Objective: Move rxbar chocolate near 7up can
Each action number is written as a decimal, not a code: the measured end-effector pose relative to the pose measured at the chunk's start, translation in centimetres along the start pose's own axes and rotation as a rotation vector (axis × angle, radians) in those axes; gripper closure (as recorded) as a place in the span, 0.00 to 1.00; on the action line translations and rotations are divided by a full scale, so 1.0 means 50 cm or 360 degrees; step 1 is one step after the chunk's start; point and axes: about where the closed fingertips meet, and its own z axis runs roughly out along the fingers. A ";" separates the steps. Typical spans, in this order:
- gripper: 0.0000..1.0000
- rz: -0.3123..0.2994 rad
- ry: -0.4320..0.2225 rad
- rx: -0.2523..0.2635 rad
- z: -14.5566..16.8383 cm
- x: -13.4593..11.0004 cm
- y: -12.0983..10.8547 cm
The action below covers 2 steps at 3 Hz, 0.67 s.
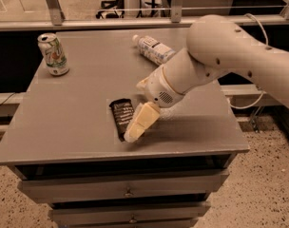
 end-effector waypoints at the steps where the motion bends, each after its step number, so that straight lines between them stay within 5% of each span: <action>1: 0.00 -0.0030 -0.0038 -0.0030 0.031 -0.012 0.006; 2: 0.16 -0.0055 -0.0076 -0.0049 0.041 -0.022 0.015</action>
Offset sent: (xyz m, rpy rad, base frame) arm -0.0061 0.0296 -0.0101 0.0827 -0.0129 0.0624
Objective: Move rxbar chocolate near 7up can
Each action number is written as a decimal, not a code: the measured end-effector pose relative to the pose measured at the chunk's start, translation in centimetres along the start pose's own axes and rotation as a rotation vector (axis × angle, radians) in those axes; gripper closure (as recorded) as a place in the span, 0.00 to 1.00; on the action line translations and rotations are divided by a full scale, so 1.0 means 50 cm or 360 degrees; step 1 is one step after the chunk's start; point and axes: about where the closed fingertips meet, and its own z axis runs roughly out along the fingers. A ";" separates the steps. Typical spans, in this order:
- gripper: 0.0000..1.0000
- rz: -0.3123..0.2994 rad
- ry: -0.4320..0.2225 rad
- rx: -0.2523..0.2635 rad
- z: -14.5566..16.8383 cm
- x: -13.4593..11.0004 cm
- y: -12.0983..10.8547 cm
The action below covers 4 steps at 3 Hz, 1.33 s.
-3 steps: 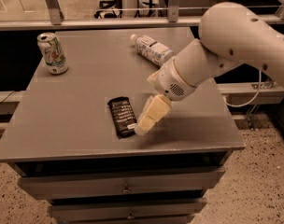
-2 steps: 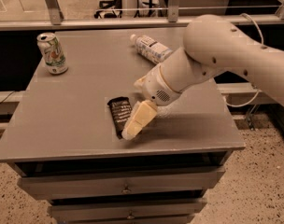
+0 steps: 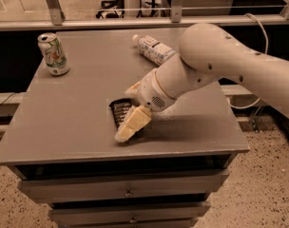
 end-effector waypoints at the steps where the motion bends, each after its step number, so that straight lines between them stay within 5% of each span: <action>1: 0.47 -0.0023 -0.0044 -0.0011 -0.003 -0.014 0.003; 3: 0.94 -0.0149 -0.0090 0.0048 -0.064 -0.087 -0.021; 4: 1.00 -0.0185 -0.0094 0.0068 -0.087 -0.108 -0.033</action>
Offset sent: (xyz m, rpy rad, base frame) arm 0.0163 0.0115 0.0619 0.0578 -0.1134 0.0518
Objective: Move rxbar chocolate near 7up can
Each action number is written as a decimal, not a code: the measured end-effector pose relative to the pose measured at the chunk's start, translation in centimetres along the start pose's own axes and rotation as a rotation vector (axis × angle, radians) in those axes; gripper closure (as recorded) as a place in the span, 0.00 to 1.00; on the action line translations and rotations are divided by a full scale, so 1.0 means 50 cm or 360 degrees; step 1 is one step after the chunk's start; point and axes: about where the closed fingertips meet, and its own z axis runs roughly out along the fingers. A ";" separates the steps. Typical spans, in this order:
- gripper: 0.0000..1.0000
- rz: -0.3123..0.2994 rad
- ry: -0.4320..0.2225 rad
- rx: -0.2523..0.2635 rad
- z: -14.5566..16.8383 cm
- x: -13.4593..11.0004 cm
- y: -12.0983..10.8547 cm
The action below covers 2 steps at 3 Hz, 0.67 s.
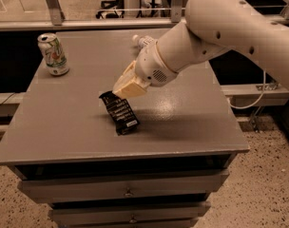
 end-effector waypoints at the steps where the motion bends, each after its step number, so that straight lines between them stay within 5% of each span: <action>1: 1.00 0.0006 -0.0025 0.0026 -0.010 -0.042 -0.049; 2: 1.00 0.0008 -0.0032 0.0041 -0.006 -0.043 -0.060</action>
Offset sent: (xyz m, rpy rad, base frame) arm 0.0501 0.0150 0.0369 0.0418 -0.0094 -0.0417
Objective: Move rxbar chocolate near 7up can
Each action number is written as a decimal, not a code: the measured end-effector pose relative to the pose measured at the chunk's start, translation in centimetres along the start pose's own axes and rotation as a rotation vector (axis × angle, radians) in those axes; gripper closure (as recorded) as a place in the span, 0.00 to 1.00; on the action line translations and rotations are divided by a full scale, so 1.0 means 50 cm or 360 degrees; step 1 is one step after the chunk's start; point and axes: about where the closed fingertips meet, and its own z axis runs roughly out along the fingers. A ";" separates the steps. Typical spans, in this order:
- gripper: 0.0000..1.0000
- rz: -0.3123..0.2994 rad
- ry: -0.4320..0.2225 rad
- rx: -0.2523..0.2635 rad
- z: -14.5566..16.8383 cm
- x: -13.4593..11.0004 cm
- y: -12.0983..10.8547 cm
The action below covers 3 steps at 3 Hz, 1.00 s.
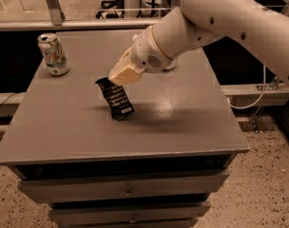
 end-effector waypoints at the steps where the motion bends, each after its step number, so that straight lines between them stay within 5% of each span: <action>1: 1.00 0.0009 -0.0040 0.0088 0.022 -0.008 -0.060; 2: 1.00 0.0040 -0.0187 0.0147 0.102 -0.015 -0.190; 3: 1.00 0.0081 -0.0272 0.0167 0.151 -0.014 -0.256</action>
Offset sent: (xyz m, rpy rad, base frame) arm 0.1556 0.0418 -0.0323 0.1821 -0.0670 -0.0955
